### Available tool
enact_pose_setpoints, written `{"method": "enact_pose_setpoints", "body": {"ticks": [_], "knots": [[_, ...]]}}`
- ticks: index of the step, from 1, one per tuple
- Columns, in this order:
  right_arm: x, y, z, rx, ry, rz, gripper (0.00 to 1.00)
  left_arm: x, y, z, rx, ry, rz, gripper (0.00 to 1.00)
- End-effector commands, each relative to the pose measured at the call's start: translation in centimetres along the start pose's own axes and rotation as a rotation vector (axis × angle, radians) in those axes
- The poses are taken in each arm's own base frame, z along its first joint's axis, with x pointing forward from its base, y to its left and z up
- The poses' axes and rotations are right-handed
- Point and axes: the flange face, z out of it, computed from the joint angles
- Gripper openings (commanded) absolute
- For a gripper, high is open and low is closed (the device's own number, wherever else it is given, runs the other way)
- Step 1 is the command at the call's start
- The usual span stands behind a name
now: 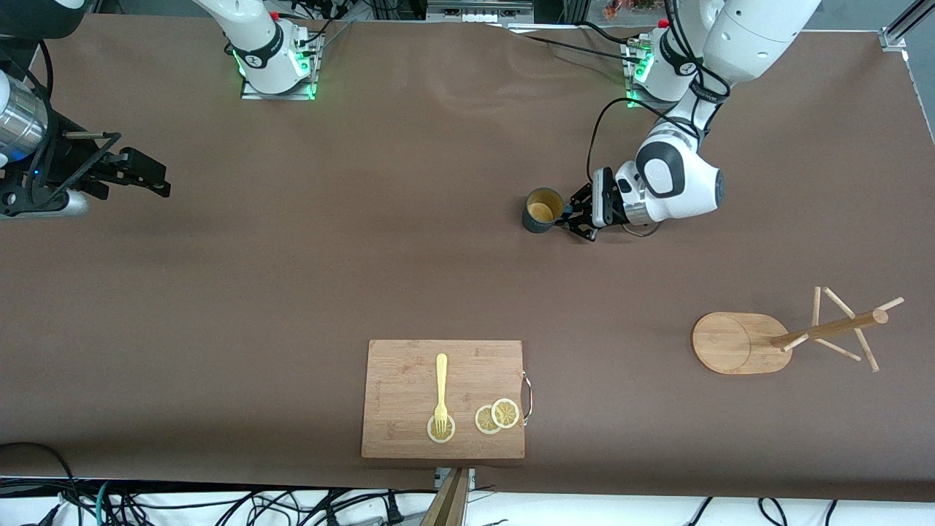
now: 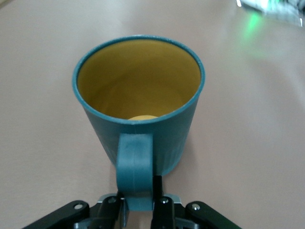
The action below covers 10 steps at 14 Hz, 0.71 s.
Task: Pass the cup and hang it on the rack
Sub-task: 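Lift the mug with the left gripper toward the wooden rack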
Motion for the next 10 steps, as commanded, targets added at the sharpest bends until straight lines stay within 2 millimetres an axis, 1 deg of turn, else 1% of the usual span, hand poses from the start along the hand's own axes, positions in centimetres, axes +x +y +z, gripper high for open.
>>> {"method": "enact_pose_setpoints", "body": {"ticks": [1,2,3,4,5,6,7,8,10], "knots": [[0.1,0.1,-0.5,-0.001,0.004,0.012,1.0,3.0,-1.2,-5.7,-0.009,0.055,-0.192,0.0],[0.1,0.1,-0.5,-0.001,0.004,0.012,1.0,4.3,-2.0,-8.1,-0.014,0.029,-0.25,0.0],[0.1,0.1,-0.5,-0.001,0.002,0.012,1.0,5.2,-3.2,-10.6,-0.017,0.005,-0.295,0.0],[0.1,0.1,-0.5,-0.001,0.002,0.011,1.0,5.5,-4.8,-13.4,-0.033,-0.011,-0.337,0.0],[0.1,0.1,-0.4,-0.001,0.001,0.011,1.0,5.3,-6.2,-16.1,-0.058,-0.022,-0.388,0.0],[0.1,0.1,-0.5,-0.001,0.002,0.011,1.0,4.7,-7.3,-18.8,-0.08,-0.011,-0.463,0.0],[0.0,0.1,-0.5,-0.001,0.001,0.011,1.0,3.9,-7.8,-20.7,-0.11,0.015,-0.532,0.0],[0.0,0.1,-0.4,-0.001,-0.001,0.011,1.0,2.9,-8.1,-23.1,-0.108,0.038,-0.601,0.0],[0.0,0.1,-0.4,-0.001,-0.001,0.009,1.0,1.0,-8.2,-26.2,-0.101,0.083,-0.718,0.0]]}}
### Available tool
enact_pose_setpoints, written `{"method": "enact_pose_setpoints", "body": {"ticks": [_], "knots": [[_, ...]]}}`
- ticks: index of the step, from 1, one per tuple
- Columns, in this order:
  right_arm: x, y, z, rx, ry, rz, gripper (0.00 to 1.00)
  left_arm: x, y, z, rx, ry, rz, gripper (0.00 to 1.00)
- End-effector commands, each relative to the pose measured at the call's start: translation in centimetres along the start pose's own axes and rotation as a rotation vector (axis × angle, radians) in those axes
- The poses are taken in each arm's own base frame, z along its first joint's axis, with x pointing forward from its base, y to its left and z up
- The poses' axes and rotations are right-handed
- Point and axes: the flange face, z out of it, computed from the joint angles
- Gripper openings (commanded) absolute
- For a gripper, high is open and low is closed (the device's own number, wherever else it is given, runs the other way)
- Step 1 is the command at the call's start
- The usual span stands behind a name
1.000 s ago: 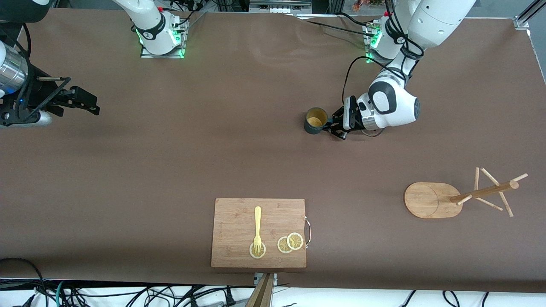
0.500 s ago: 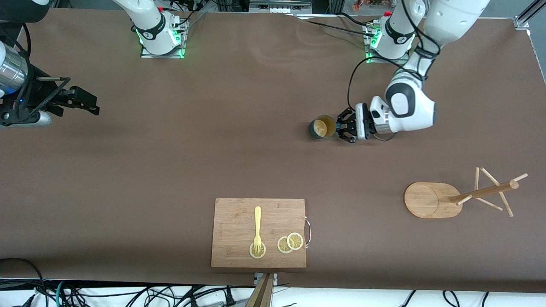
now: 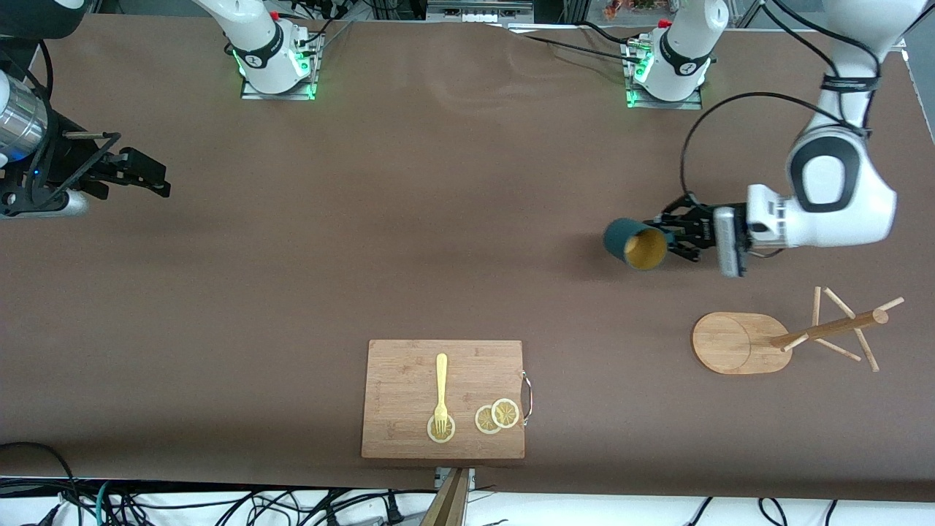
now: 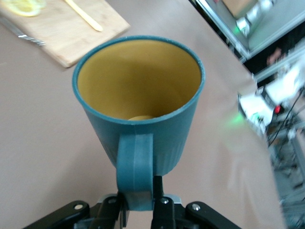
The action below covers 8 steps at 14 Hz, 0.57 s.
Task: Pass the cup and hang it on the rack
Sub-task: 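Lift the mug with the left gripper toward the wooden rack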
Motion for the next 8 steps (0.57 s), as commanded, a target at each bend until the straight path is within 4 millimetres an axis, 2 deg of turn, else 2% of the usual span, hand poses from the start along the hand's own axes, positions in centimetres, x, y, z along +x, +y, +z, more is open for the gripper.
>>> {"method": "enact_pose_setpoints", "body": {"ticks": [1,6,8], "knots": [[0.0,0.1,-0.4,-0.001,0.0,0.009,1.0,-0.9,-1.5,-3.6,-0.019,0.035,-0.144,0.0],[0.0,0.2,-0.4,-0.001,0.0,0.009,1.0,-3.7,-1.7,-11.5,-0.048,0.09,-0.374,0.0],[0.0,0.3,-0.3,-0.001,-0.001,0.007,1.0,-5.1,-1.5,-13.4,-0.066,0.111,-0.461,0.0]]}}
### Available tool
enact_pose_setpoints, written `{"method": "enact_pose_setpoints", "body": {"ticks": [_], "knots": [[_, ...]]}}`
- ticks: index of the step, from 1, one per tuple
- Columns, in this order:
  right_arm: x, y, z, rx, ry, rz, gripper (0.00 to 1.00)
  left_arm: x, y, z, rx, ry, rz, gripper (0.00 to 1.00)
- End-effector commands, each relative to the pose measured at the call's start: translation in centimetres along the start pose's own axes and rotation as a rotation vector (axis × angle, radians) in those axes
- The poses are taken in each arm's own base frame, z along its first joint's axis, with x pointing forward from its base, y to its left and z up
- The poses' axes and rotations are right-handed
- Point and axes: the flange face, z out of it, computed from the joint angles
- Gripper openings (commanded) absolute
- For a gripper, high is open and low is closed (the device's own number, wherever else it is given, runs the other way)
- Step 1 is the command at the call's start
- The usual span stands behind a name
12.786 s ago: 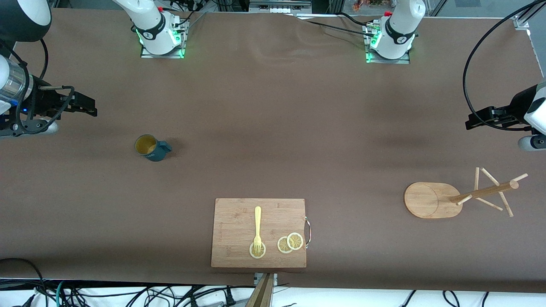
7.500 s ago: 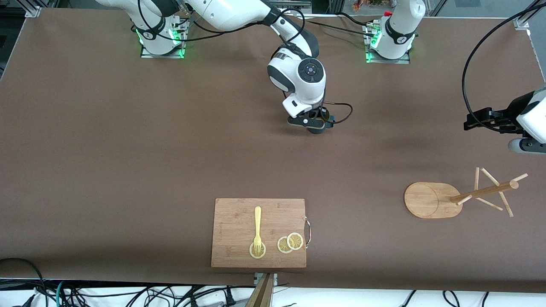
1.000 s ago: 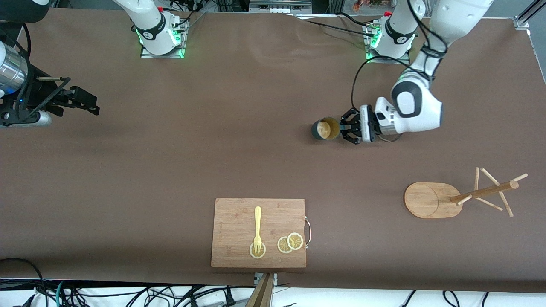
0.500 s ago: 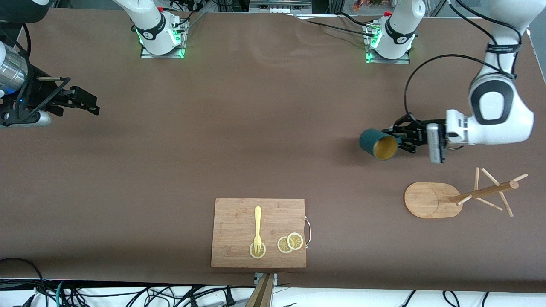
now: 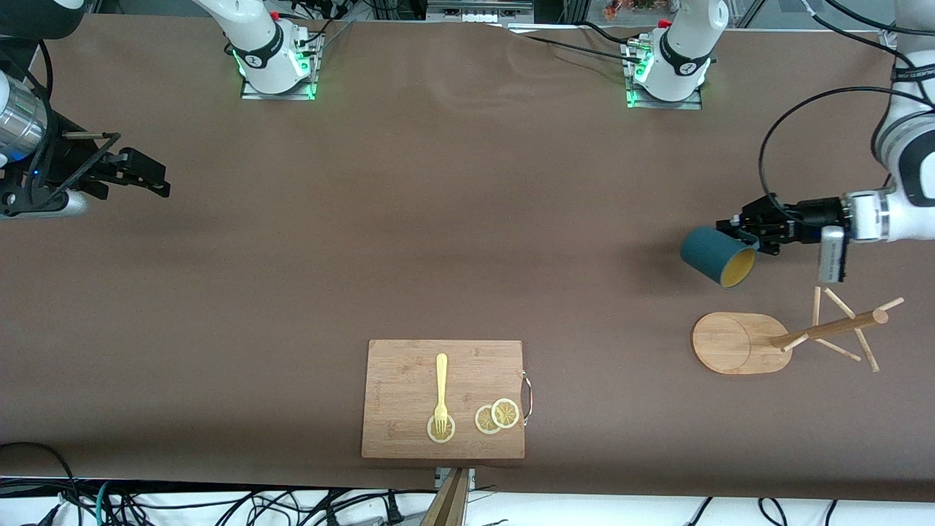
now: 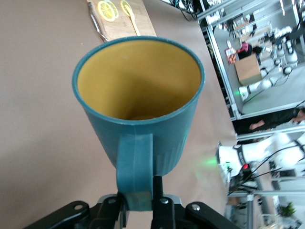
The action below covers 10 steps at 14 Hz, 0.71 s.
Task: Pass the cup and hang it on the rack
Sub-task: 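Lift the mug with the left gripper toward the wooden rack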
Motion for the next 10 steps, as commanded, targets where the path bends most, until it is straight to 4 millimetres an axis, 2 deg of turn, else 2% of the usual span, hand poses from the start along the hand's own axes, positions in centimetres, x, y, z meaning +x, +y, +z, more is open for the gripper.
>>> {"method": "enact_pose_setpoints", "body": {"ticks": [1,4,5,7,10], "knots": [[0.0,0.2,-0.3,-0.001,-0.003,0.006,1.0,-0.7,-0.1,-2.3,-0.024,0.005,-0.107,0.0],[0.0,0.2,-0.3,-0.001,-0.003,0.005,1.0,-1.7,-0.2,-4.3,-0.079,0.064,-0.23,0.0],[0.0,0.2,-0.3,-0.001,-0.003,0.005,1.0,-1.8,0.0,-5.5,-0.085,0.086,-0.29,0.0],[0.0,0.3,-0.3,-0.001,-0.006,0.006,1.0,-2.0,0.7,-6.7,-0.148,0.105,-0.382,0.0],[0.0,0.3,-0.3,-0.001,-0.006,0.006,1.0,-3.3,-0.2,-8.6,-0.241,0.188,-0.454,0.0]]}}
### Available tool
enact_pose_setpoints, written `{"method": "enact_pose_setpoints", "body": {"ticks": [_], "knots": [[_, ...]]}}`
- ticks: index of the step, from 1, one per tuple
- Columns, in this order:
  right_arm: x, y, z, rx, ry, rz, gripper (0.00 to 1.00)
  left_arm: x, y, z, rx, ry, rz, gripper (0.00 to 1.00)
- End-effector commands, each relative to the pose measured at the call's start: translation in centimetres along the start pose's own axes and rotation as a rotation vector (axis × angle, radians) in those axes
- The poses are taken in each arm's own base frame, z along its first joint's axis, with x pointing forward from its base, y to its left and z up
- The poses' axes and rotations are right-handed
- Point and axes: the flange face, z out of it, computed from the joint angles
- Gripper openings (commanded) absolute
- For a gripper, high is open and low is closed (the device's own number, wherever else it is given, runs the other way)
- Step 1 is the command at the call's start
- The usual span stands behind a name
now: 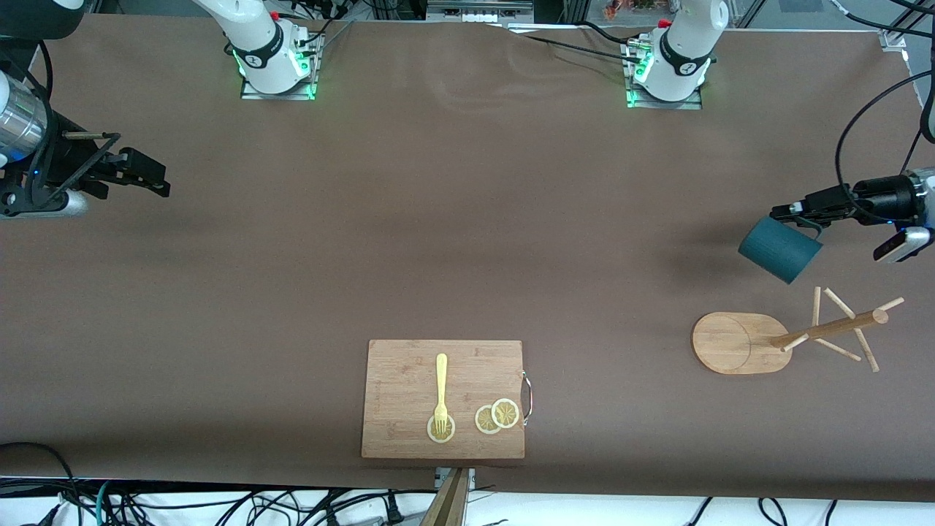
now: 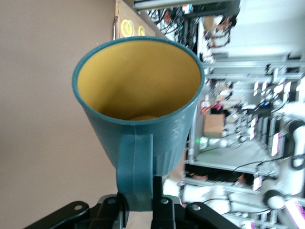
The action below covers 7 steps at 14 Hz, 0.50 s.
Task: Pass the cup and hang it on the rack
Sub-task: 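Lift the mug with the left gripper toward the wooden rack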
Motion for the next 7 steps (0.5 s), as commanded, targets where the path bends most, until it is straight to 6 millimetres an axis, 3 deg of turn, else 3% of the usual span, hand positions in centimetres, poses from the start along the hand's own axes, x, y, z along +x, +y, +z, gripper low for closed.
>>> {"method": "enact_pose_setpoints", "body": {"ticks": [1,7], "knots": [[0.1,0.3,-0.3,-0.001,-0.005,0.006,1.0,0.0,-1.0,-1.3,-0.132,0.039,-0.054,0.0],[0.0,0.3,-0.3,-0.001,-0.005,0.007,1.0,0.6,-5.0,0.1,-0.309,0.076,-0.108,0.0]]}}
